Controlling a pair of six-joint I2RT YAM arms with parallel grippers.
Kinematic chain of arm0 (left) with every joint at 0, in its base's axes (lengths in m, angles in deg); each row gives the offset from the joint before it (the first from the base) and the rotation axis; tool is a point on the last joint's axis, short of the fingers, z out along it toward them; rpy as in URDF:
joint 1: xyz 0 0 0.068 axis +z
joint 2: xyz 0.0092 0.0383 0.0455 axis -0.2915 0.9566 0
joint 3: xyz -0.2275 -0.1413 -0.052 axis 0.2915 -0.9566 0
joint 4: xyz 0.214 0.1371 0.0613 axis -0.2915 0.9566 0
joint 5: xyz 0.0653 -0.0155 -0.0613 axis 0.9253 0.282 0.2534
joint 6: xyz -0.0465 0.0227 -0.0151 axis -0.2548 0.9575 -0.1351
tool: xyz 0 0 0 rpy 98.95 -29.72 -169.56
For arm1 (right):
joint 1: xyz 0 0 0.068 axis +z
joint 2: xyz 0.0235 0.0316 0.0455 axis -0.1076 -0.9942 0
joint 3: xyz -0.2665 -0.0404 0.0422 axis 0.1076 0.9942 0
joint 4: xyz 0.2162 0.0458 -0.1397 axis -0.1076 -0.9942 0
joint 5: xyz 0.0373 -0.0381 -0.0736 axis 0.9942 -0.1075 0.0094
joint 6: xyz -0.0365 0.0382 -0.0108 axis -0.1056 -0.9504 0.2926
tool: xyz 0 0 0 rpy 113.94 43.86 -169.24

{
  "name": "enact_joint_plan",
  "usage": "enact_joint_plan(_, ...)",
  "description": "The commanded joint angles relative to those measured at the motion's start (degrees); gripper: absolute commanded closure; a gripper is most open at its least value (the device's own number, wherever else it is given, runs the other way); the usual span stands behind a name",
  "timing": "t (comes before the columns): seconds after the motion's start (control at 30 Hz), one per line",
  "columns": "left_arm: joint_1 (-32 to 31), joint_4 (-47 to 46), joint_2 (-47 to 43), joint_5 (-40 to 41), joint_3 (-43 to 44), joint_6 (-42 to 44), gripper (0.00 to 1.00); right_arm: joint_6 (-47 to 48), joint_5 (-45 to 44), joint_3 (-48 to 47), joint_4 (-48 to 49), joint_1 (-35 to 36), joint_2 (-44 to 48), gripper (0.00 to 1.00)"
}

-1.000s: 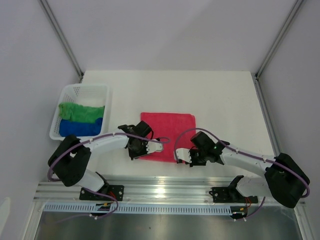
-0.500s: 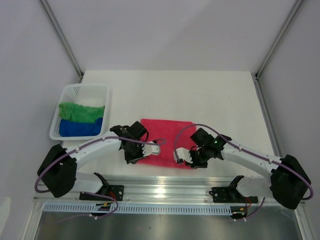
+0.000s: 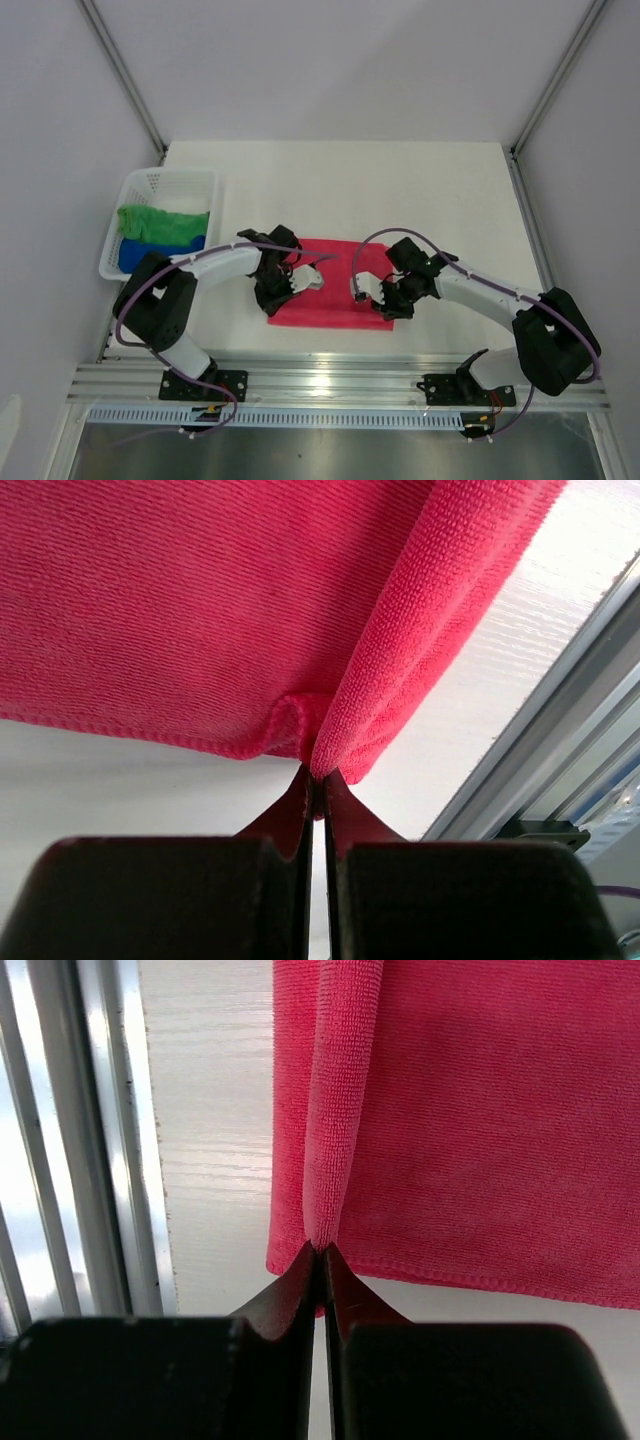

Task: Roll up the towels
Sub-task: Roll the towel

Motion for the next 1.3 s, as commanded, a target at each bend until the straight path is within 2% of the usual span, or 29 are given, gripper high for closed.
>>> enact_joint_plan(0.0, 1.1, 0.1, 2.5, -0.3, 2.9, 0.6, 0.99, 0.1, -0.1, -1.0, 2.6, -1.4, -1.1, 0.94)
enact_joint_plan(0.17, 2.2, 0.6, 6.1, -0.2, 4.7, -0.6, 0.98, -3.4, -3.1, -0.4, 6.9, -1.6, -1.2, 0.87)
enact_joint_plan(0.23, 2.4, 0.6, 6.4, -0.2, 4.8, -0.8, 0.95, -5.0, -7.8, 0.2, 9.2, -1.8, 0.6, 0.82)
enact_joint_plan(0.3, 2.5, 0.5, 6.1, -0.5, 5.1, -0.9, 0.93, -6.6, -10.1, 0.6, 10.2, -2.0, 3.8, 0.81)
enact_joint_plan(0.33, 2.6, 0.5, 6.0, -0.6, 5.1, -1.0, 0.92, -7.3, -11.2, 0.7, 11.4, -2.3, 5.2, 0.72)
enact_joint_plan(0.37, 2.5, 0.6, 5.9, -0.8, 5.5, -1.1, 0.92, -8.1, -11.4, 0.9, 11.9, -2.6, 6.7, 0.67)
enact_joint_plan(0.4, 2.6, 0.7, 5.7, -1.0, 5.6, -1.3, 0.92, -8.4, -11.2, 0.9, 11.7, -2.6, 9.2, 0.56)
enact_joint_plan(0.43, 2.5, 0.6, 5.7, -1.0, 5.7, -1.6, 0.91, -7.9, -10.2, 0.9, 11.1, -2.2, 10.4, 0.55)
enact_joint_plan(0.67, 2.7, -1.0, 4.1, 0.3, 7.0, -4.3, 0.65, -5.0, -9.9, 5.2, 11.0, 5.3, 17.4, 0.54)
enact_joint_plan(0.8, 4.0, -1.2, 1.9, 1.6, 8.9, -5.7, 0.61, -5.8, -13.3, 8.3, 12.7, 9.2, 17.2, 0.54)
enact_joint_plan(0.87, 4.6, -0.5, -0.6, 1.6, 9.0, -5.4, 0.53, -6.4, -15.1, 9.1, 13.1, 10.8, 17.1, 0.54)
enact_joint_plan(0.97, 5.2, 0.8, -4.6, 1.5, 9.0, -4.1, 0.5, -6.7, -15.8, 10.1, 13.9, 11.4, 16.6, 0.54)
enact_joint_plan(1.03, 5.2, 1.6, -6.4, 1.0, 9.0, -3.1, 0.45, -6.7, -16.0, 9.9, 14.0, 11.8, 16.2, 0.53)
enact_joint_plan(1.2, 5.0, 3.9, -10.0, 1.4, 9.5, -4.0, 0.48, -7.0, -15.8, 9.7, 14.1, 12.6, 15.0, 0.53)
enact_joint_plan(1.27, 3.1, 3.9, -12.4, 0.6, 7.2, -3.5, 0.5, -7.1, -15.4, 10.3, 14.5, 13.3, 15.3, 0.53)
